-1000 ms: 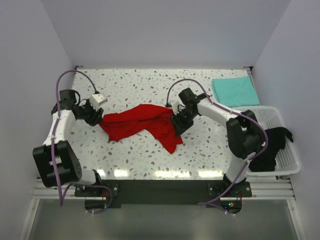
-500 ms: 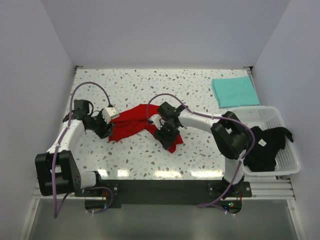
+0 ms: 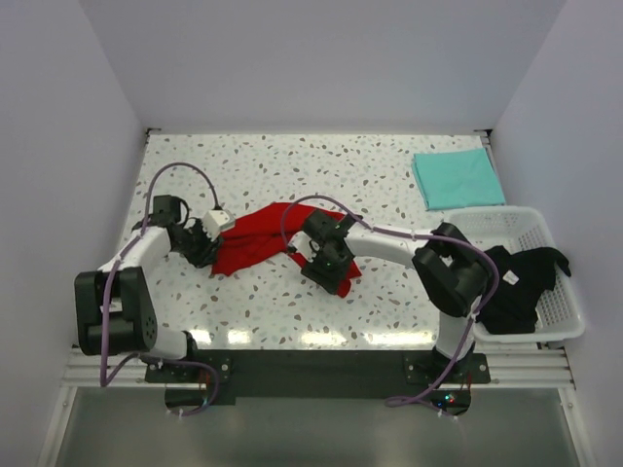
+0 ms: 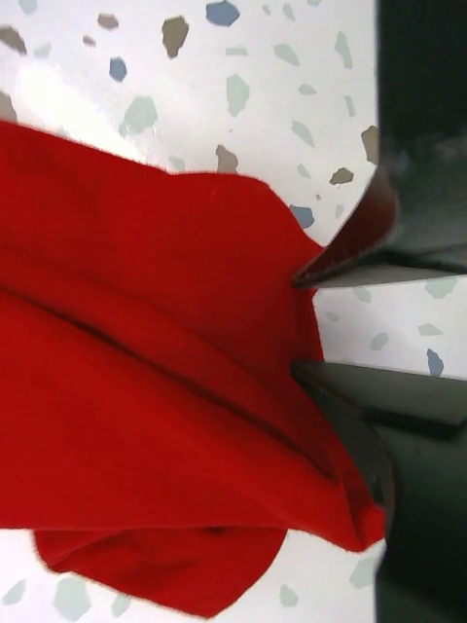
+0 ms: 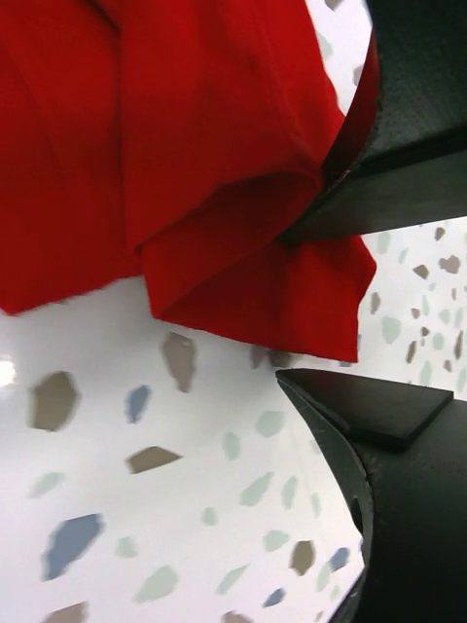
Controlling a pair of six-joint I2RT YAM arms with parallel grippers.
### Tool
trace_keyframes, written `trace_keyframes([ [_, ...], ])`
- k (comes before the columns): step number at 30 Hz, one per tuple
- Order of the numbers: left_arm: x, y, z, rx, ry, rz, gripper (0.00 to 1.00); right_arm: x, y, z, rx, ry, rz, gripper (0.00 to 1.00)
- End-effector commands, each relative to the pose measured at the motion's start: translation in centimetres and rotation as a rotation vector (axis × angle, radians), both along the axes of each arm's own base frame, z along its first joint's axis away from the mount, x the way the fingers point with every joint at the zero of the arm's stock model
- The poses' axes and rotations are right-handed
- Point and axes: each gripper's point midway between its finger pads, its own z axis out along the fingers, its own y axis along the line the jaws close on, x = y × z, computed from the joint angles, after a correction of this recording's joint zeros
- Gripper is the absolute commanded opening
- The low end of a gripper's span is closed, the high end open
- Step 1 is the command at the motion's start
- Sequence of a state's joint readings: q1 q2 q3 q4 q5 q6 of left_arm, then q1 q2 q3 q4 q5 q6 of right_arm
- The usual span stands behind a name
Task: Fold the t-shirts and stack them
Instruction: Flatten the tshirt out
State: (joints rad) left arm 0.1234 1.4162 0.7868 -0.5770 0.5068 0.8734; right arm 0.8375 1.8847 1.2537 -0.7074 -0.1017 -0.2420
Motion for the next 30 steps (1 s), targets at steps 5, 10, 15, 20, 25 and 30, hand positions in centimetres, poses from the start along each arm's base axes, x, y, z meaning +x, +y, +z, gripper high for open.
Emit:
trace_keyframes([
  [5, 1.7, 1.5, -2.8, 0.051, 0.089, 0.090, 0.24, -3.2, -2.8, 0.4, -0.045, 0.090, 0.091, 0.59],
  [10, 2.2, 1.9, -2.7, 0.049, 0.113, 0.106, 0.19, -3.4, -5.0, -2.9, -0.146, 0.088, 0.101, 0.57],
  [15, 2.8, 4.6, -2.2, 0.064, 0.116, 0.143, 0.04, -3.7, -7.8, -3.6, -0.219, 0.043, 0.119, 0.09],
  [20, 5.2, 9.2, -0.1, 0.082, 0.063, 0.184, 0.00, -1.8, -10.0, 0.6, -0.156, -0.029, 0.043, 0.00],
  [25, 6.3, 11.3, 1.5, 0.116, 0.024, 0.188, 0.00, -0.5, -12.2, 5.4, 0.009, -0.007, -0.065, 0.00],
  [30, 5.9, 7.2, 4.0, -0.049, -0.004, 0.072, 0.27, -1.1, -13.0, 7.4, 0.067, -0.002, -0.090, 0.00],
])
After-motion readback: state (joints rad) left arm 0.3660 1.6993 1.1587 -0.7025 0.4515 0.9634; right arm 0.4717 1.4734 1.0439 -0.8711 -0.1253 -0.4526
